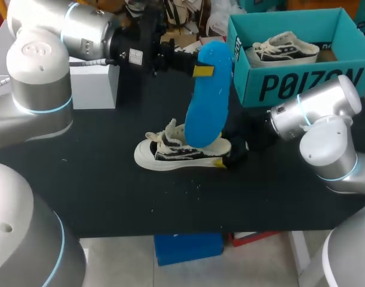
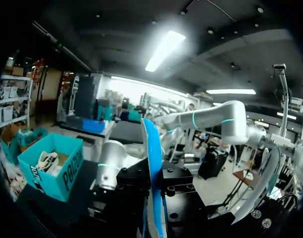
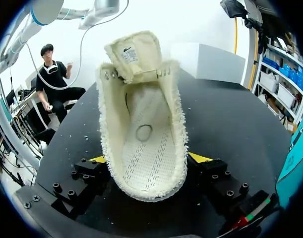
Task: Take the shoe out of the shoebox, open the shoe tongue, remove and reinsert the insole, then place the shoe into the shoebox
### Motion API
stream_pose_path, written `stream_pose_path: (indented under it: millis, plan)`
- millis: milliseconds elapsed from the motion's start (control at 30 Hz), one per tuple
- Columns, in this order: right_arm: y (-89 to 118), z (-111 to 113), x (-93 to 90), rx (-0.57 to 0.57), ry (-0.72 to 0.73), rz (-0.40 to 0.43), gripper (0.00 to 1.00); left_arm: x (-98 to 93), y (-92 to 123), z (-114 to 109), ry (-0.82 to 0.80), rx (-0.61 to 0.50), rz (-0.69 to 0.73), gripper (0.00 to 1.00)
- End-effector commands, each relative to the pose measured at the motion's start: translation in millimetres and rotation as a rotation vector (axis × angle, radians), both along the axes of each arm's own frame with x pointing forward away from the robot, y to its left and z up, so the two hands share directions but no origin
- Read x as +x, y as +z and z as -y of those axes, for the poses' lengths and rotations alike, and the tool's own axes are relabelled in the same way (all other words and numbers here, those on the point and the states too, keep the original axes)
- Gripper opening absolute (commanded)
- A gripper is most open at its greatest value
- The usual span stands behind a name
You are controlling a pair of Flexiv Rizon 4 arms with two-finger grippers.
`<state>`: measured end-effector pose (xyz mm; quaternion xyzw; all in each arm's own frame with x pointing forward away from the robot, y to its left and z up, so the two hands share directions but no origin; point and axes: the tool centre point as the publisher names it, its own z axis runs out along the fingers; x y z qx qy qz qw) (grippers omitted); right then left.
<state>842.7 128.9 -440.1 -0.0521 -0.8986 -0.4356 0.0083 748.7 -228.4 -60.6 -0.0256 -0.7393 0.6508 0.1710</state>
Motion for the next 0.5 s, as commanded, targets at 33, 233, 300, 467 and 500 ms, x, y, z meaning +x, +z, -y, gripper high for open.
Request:
stream_pose_path:
  millis: [33,233,300,467,500]
  plan:
    - [-1.0,-1.7,0.4,-0.003,-0.002,-0.001,0.00,3.3,-12.4,-4.1,-0.004,-0.047,-0.005,0.00]
    - [-1.0,-1.7,0.4,-0.003,-0.002,-0.001,0.00,3.3,-12.4,-4.1,-0.004,-0.047,-0.005,0.00]
    - [-1.0,-1.7,0.4,-0.003,-0.002,-0.001,0.00,3.3,-12.4,-4.1,-0.004,-0.047,-0.005,0.00]
    - [-1.0,-1.7,0.4,-0.003,-0.002,-0.001,0.00,7.4,-12.1,-14.0,-0.019,-0.162,-0.182,0.00]
    - [-1.0,-1.7,0.4,-0.003,-0.002,-0.001,0.00,8.4,-11.3,-16.1,-0.007,-0.171,-0.198,0.00]
